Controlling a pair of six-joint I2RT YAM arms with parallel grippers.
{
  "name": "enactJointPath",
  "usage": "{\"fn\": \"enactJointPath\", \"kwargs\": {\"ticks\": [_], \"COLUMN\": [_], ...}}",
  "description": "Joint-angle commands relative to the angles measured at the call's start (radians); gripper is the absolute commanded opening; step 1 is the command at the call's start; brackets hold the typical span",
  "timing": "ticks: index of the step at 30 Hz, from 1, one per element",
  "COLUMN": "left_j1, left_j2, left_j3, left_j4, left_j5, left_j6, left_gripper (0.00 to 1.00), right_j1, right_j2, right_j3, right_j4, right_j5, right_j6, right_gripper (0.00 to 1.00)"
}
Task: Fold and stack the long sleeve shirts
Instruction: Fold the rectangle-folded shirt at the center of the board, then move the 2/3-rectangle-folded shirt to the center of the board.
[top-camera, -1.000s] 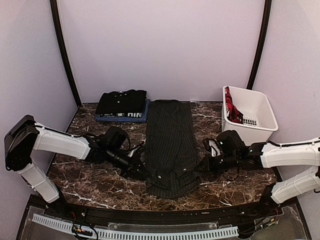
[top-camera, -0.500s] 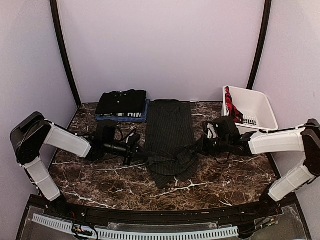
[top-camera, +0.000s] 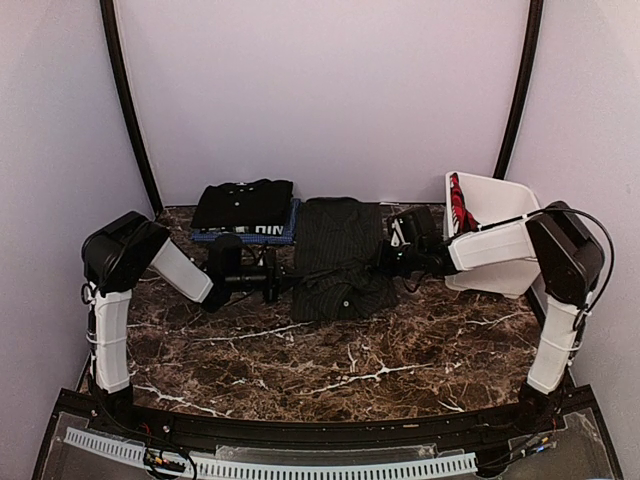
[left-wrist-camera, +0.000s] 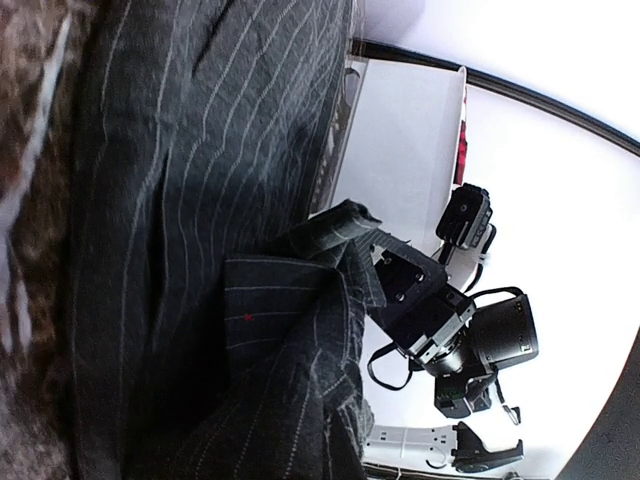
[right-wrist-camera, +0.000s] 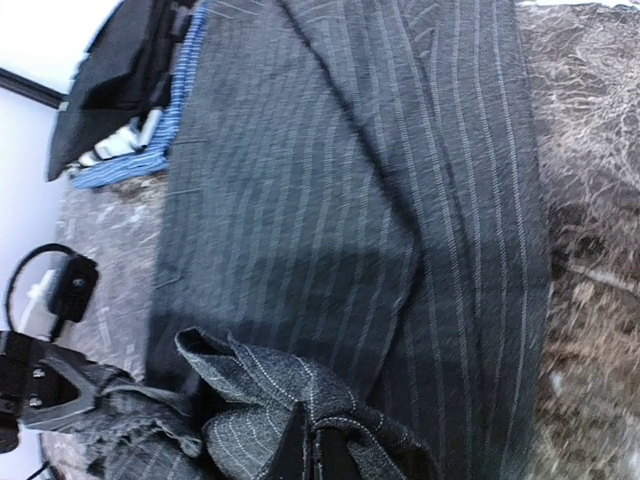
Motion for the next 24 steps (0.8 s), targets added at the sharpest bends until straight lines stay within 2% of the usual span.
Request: {"fn": "enactJointPath", "kwargs": {"ticks": [1, 6, 12, 17, 24], "left_j1": [0.012, 0.012, 0.012, 0.009, -0.044], "left_j2": [0.039, 0.05, 0.036, -0.038, -0.248], "left_j3": [0.084, 0.122, 0.129, 0.006, -0.16], "left_j4": [-0.073, -0.293, -0.485, -0.518, -0.583], "left_j5": [-0.067, -0.096, -0.061, -0.054, -0.095], "left_j6": [0.08, 0.17, 0.269, 0.308, 0.345], "left_gripper": [0.0, 0.0, 0.0, 0.0, 0.0], "right_j1": [-0.009, -0.007, 0.046, 0.134, 0.239], "right_j2": [0.088, 0.15, 0.124, 0.048, -0.104], "right_j3": [0.095, 0.115, 0.037, -0.078, -0.217], "right_j4": [-0.074, -0.126, -0.152, -0.138, -0.114], "right_j5": [0.065, 0.054, 0.063, 0.06, 0.1], "right_j6": [-0.085, -0.115, -0.126, -0.079, 0.031], "right_gripper": [0.0, 0.0, 0.0, 0.0, 0.0]}}
